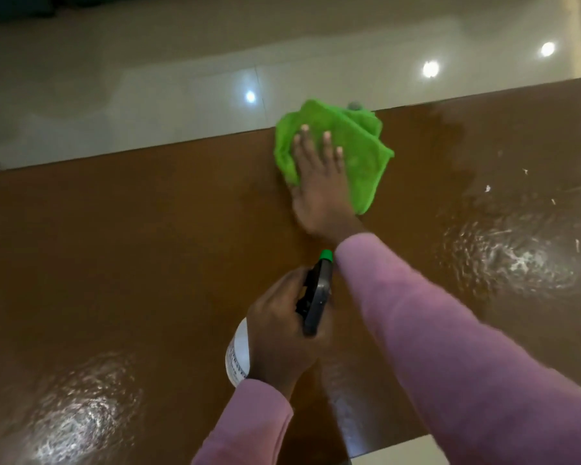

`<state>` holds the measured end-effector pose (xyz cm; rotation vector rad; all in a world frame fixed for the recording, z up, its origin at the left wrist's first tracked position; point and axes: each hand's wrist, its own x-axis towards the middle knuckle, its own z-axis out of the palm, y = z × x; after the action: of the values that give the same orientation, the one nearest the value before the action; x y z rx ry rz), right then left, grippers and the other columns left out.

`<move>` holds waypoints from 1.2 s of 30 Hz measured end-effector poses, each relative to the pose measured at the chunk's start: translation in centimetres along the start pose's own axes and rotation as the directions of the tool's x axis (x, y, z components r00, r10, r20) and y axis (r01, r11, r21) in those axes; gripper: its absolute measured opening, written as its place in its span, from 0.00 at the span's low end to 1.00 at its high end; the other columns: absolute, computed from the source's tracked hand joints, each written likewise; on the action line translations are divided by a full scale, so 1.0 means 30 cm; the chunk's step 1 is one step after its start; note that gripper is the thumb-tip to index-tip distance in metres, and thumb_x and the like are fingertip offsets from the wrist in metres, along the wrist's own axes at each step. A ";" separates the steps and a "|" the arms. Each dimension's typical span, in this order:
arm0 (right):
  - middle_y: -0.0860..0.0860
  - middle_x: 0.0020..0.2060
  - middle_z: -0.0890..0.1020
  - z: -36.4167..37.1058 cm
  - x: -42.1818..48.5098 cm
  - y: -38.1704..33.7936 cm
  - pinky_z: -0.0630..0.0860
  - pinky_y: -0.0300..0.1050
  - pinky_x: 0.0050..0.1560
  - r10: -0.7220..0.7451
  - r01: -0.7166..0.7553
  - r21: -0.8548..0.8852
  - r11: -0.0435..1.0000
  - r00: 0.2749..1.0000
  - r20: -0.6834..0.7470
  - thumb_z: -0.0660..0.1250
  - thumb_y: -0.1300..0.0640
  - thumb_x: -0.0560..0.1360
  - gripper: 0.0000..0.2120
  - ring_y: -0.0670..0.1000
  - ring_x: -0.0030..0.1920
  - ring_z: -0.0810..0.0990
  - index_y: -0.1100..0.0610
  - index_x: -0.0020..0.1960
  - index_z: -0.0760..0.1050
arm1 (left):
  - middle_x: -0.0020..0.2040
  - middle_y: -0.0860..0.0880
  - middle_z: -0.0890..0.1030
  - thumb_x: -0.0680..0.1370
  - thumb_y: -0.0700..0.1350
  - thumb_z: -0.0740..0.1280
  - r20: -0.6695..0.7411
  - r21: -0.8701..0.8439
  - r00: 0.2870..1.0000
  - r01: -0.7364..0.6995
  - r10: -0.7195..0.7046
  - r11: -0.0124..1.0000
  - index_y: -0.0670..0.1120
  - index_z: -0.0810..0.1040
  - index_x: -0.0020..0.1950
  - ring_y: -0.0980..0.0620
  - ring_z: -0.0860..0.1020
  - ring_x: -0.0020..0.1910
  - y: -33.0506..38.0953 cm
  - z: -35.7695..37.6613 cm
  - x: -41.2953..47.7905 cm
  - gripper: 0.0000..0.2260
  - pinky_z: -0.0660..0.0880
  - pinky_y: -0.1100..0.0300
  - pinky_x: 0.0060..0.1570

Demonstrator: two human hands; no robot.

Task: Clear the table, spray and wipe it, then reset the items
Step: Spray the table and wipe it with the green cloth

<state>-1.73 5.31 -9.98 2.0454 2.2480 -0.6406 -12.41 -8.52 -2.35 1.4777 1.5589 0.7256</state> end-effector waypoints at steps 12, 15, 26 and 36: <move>0.56 0.78 0.47 -0.138 0.049 0.317 0.44 0.58 0.75 0.335 -0.334 0.023 0.942 0.941 -0.047 0.54 0.55 0.81 0.29 0.64 0.77 0.44 0.60 0.78 0.47 | 0.34 0.62 0.71 0.75 0.45 0.69 -0.026 -0.031 1.000 0.002 -0.003 1.000 0.43 0.81 0.46 0.61 0.72 0.28 0.002 -0.008 0.006 0.06 0.64 0.76 0.30; 0.54 0.78 0.47 -0.019 -0.077 0.137 0.41 0.57 0.74 0.061 -0.061 -0.053 0.997 0.998 -0.004 0.57 0.55 0.77 0.34 0.63 0.77 0.43 0.58 0.78 0.46 | 0.34 0.57 0.74 0.74 0.43 0.70 -0.001 -0.002 1.000 -0.017 0.017 1.000 0.41 0.82 0.48 0.61 0.72 0.28 0.004 -0.004 0.003 0.06 0.66 0.75 0.30; 0.55 0.78 0.47 -0.093 -0.140 0.451 0.41 0.56 0.75 0.401 -0.385 0.157 0.909 0.913 -0.080 0.55 0.55 0.81 0.29 0.61 0.77 0.43 0.58 0.78 0.48 | 0.28 0.54 0.73 0.77 0.49 0.66 -0.037 -0.010 0.998 -0.050 0.050 0.999 0.46 0.79 0.40 0.52 0.72 0.25 -0.019 -0.001 0.002 0.09 0.65 0.69 0.25; 0.53 0.78 0.51 0.032 -0.490 0.418 0.42 0.55 0.76 0.117 -0.118 0.068 0.991 0.993 0.012 0.61 0.61 0.73 0.36 0.56 0.78 0.46 0.55 0.78 0.50 | 0.27 0.50 0.76 0.77 0.49 0.68 -0.092 -0.030 0.996 -0.020 0.017 0.999 0.51 0.76 0.37 0.48 0.75 0.23 -0.028 -0.004 0.000 0.09 0.71 0.51 0.22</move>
<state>12.04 -8.31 -9.95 2.1830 2.1107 -0.7244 -12.92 -8.60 -3.02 1.4555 1.5969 0.8352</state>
